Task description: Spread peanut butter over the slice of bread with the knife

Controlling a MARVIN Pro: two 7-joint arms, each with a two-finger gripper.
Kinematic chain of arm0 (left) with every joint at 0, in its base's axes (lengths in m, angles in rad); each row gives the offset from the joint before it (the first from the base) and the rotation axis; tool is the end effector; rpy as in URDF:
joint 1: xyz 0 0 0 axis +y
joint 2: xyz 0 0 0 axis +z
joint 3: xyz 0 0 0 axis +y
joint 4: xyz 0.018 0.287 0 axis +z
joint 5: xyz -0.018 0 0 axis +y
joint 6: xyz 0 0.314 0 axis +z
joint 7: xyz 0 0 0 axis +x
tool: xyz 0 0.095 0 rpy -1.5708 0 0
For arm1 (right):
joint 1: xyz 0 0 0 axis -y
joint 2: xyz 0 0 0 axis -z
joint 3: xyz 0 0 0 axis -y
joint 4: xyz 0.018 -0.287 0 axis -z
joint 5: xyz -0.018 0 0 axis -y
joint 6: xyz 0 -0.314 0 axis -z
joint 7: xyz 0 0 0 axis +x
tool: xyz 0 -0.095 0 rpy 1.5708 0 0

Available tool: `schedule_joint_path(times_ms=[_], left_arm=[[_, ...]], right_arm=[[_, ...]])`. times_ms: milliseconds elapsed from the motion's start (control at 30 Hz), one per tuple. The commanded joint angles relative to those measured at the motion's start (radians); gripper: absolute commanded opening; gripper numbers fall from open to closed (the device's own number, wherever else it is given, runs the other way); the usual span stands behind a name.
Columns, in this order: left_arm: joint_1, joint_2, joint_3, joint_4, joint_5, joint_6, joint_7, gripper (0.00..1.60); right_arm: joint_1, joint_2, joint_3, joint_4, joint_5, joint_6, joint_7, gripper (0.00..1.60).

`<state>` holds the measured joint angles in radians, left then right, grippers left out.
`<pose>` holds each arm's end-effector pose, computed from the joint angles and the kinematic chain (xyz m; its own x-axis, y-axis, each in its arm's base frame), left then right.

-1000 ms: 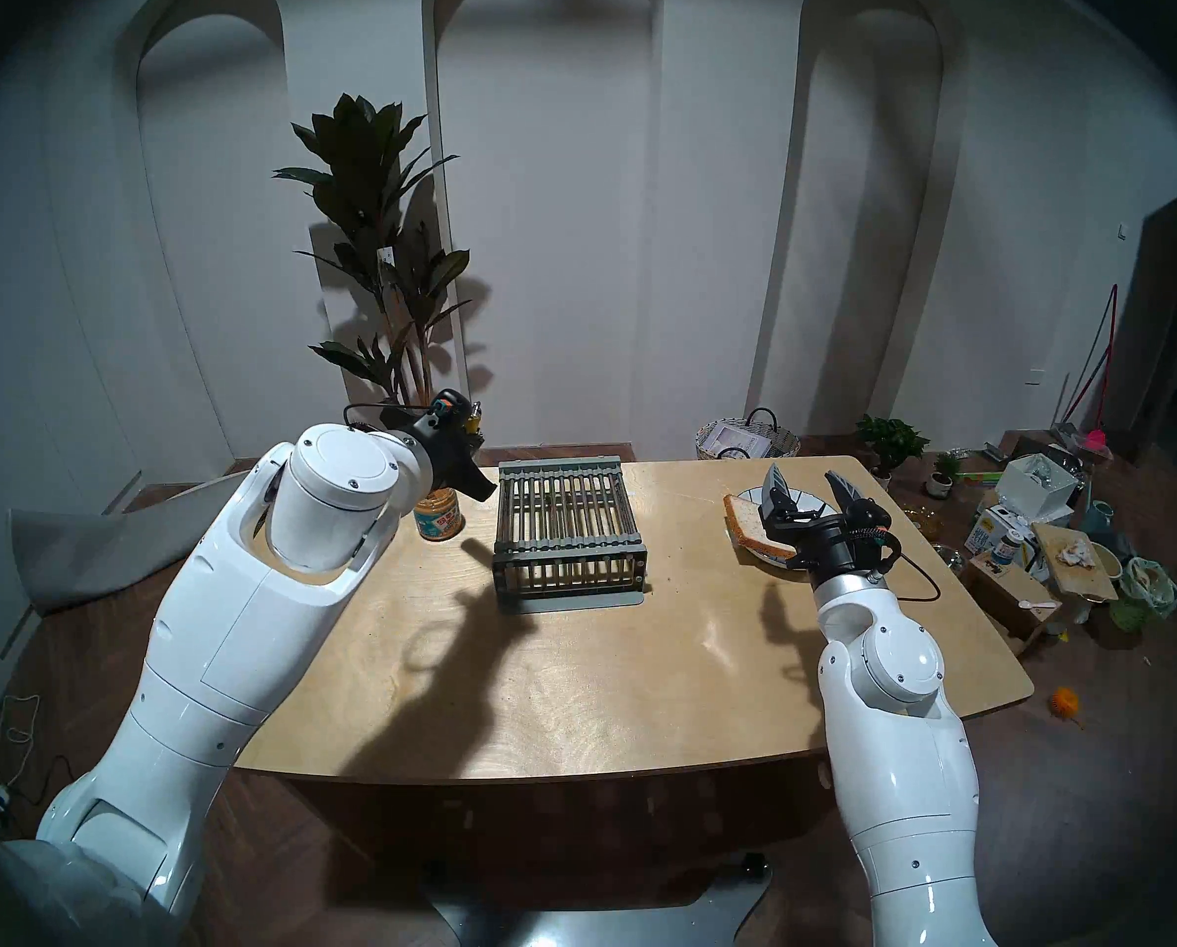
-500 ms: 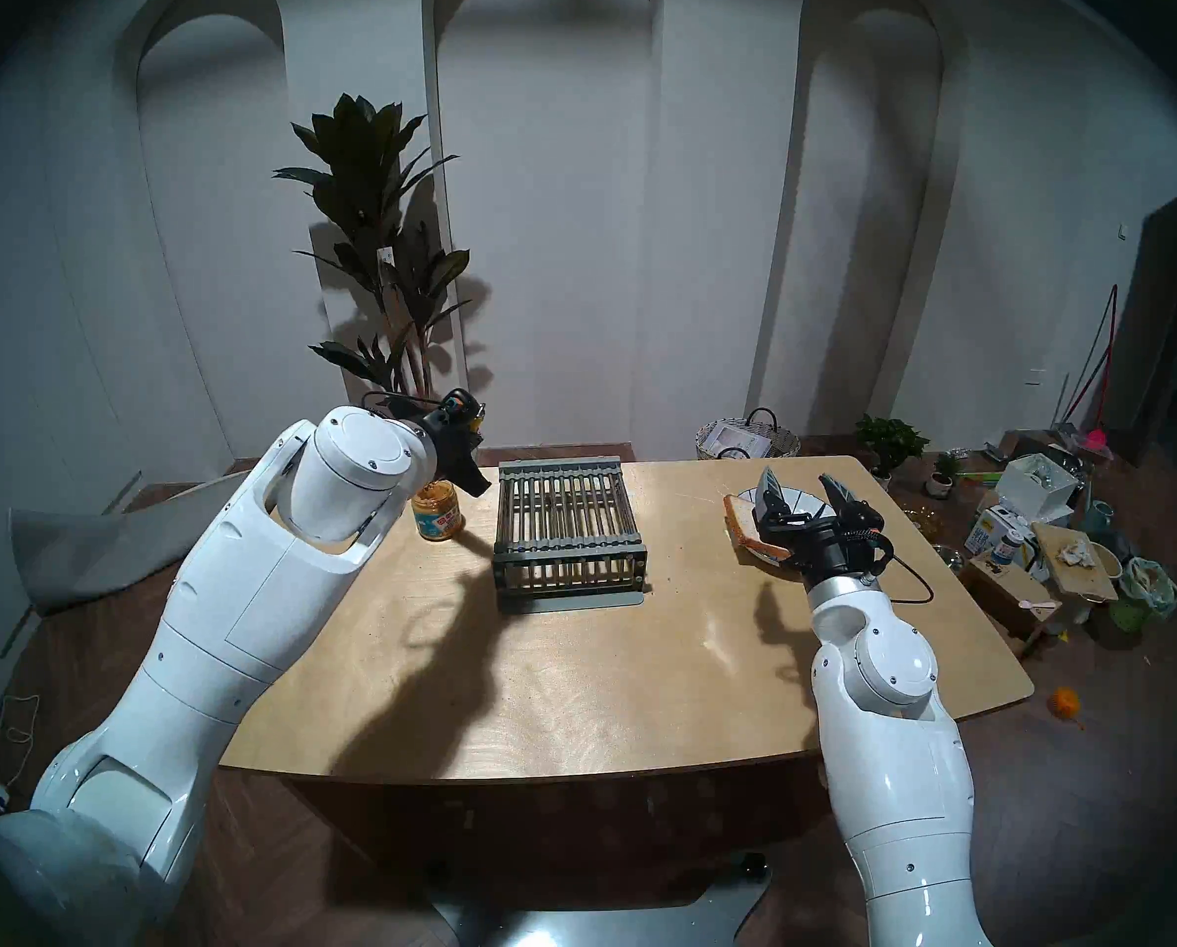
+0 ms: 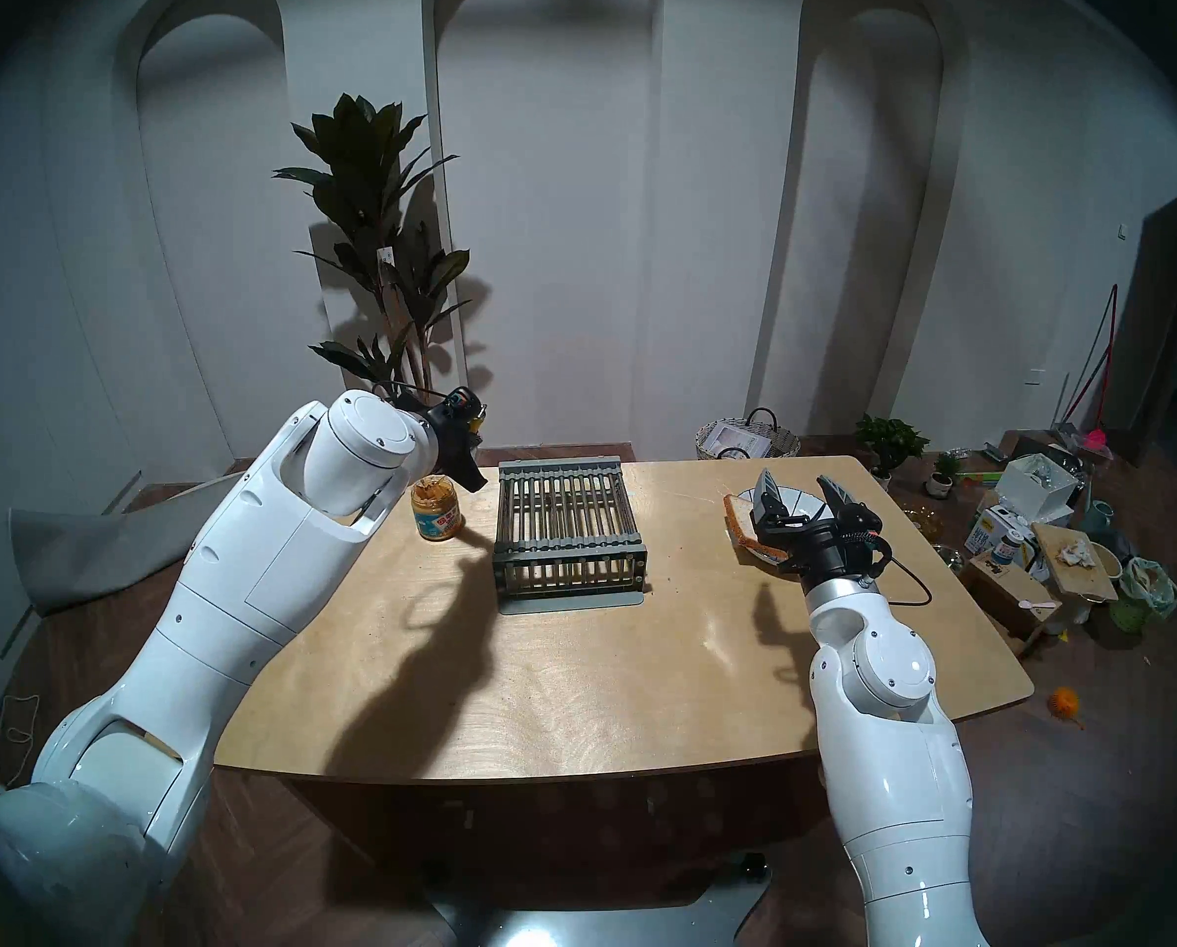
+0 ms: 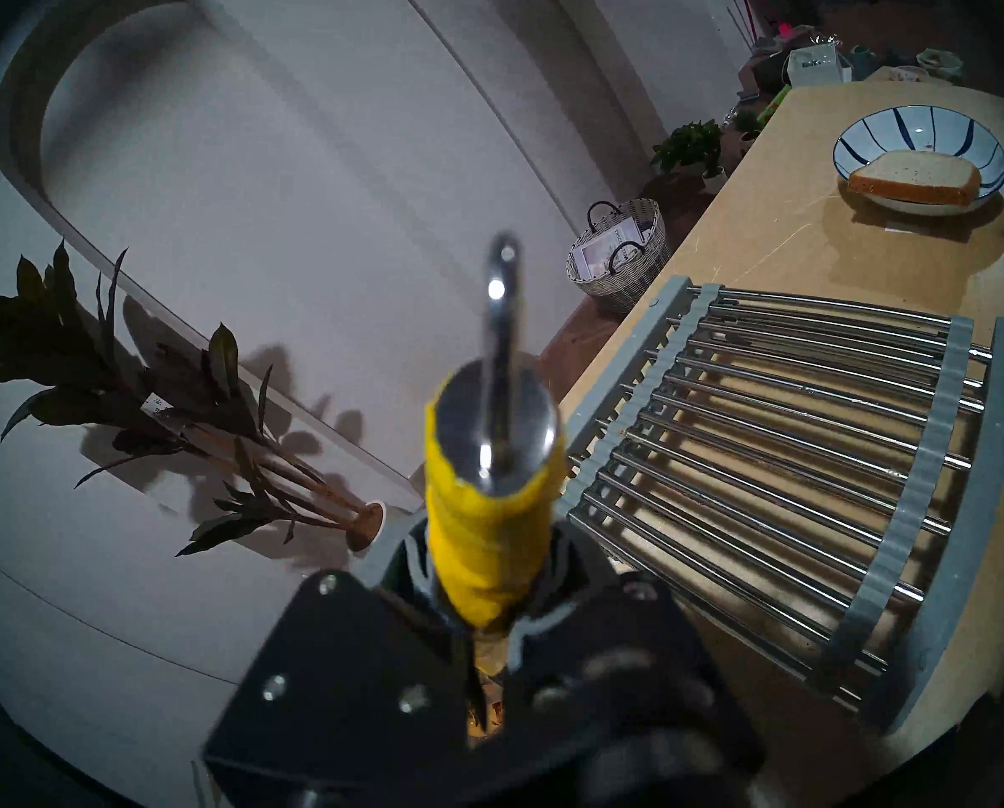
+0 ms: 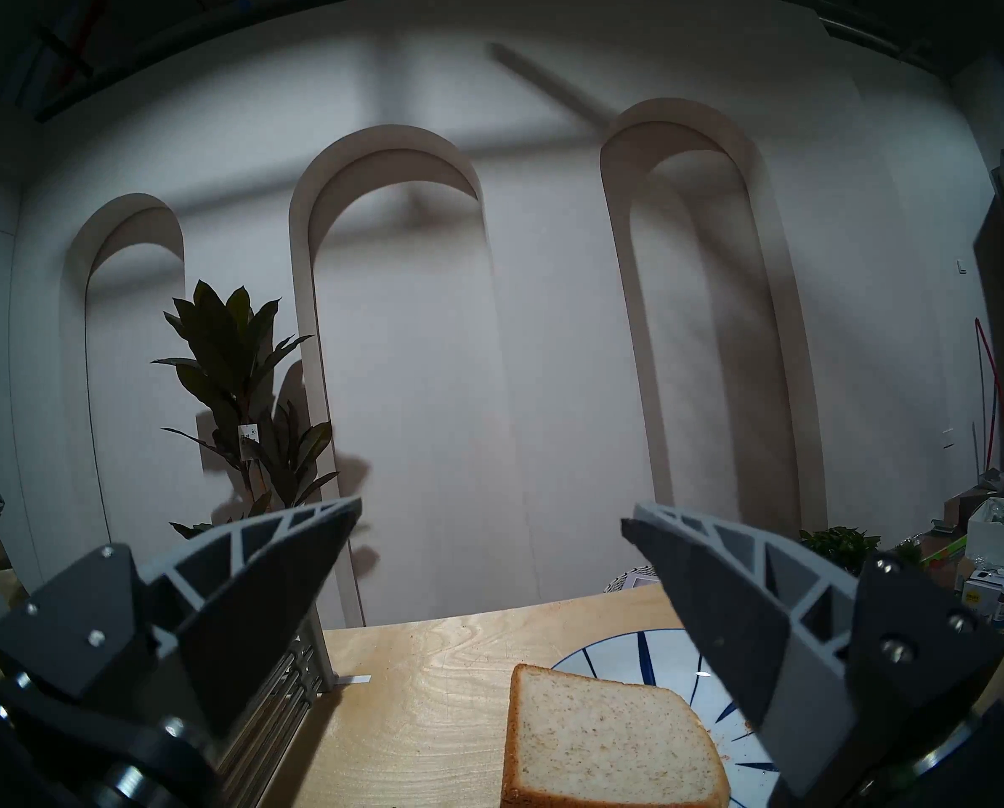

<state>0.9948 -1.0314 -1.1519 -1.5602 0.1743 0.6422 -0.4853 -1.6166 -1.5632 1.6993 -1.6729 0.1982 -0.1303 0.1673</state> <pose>0.5188 0.0217 -0.1566 0.1569 -0.7226 0.6733 -0.4650 -0.6555 -0.5951 0.4094 -0.0431 -0.2672 -0.2075 -0.1571 0.9655 0.0491 -0.9874 -0.1501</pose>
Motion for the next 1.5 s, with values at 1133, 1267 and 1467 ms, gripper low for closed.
schedule_joint_path(times_ms=[1133, 1267, 1467], left_arm=[[-0.058, -0.012, -0.039, 0.084, -0.045, -0.045, -0.055, 0.0], [-0.057, -0.011, -0.036, 0.089, -0.048, -0.041, -0.064, 0.0], [-0.057, -0.011, -0.024, 0.105, -0.035, -0.051, -0.058, 0.0]], right_arm=[[0.013, -0.024, -0.042, -0.017, -0.043, -0.02, -0.044, 1.6], [0.014, -0.025, -0.043, -0.015, -0.041, -0.02, -0.045, 1.6], [0.013, -0.025, -0.043, -0.015, -0.04, -0.02, -0.047, 1.6]])
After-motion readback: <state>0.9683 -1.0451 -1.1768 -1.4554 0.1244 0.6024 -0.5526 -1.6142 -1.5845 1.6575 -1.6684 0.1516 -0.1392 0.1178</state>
